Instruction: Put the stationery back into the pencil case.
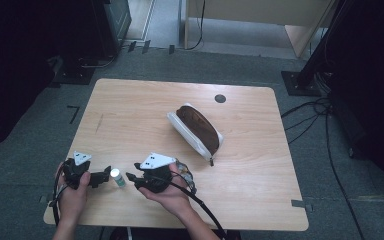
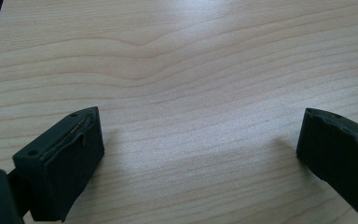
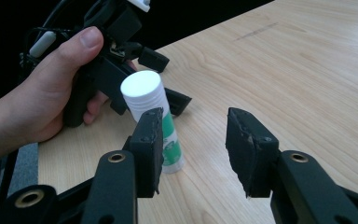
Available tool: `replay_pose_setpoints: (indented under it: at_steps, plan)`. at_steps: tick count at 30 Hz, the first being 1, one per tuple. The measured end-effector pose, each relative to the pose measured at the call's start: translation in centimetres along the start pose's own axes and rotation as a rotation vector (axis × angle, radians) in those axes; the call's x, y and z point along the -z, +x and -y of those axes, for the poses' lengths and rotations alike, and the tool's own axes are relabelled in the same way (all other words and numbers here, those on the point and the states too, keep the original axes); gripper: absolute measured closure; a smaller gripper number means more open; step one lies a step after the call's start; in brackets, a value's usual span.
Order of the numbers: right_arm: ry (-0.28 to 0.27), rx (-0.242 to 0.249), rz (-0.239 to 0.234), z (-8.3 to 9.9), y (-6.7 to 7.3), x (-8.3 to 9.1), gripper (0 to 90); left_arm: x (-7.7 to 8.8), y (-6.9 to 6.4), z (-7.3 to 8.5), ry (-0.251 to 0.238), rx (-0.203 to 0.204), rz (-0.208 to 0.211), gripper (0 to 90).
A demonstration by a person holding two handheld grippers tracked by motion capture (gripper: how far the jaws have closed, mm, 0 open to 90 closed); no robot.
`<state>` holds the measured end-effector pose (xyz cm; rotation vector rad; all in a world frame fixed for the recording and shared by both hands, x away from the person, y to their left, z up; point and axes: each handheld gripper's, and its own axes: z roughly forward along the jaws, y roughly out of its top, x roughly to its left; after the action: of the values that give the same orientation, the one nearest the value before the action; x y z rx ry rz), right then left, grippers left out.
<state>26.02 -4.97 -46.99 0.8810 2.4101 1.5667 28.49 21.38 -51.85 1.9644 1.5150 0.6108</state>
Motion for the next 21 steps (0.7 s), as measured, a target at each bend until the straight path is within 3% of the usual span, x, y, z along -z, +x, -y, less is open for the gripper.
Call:
replay_pose_setpoints:
  at_steps: [21]
  plan:
    - [0.014,0.041,-0.060,-0.7,2.2,-3.0,54.9,0.0,0.0,0.0,0.000,-0.004,0.002,0.5]
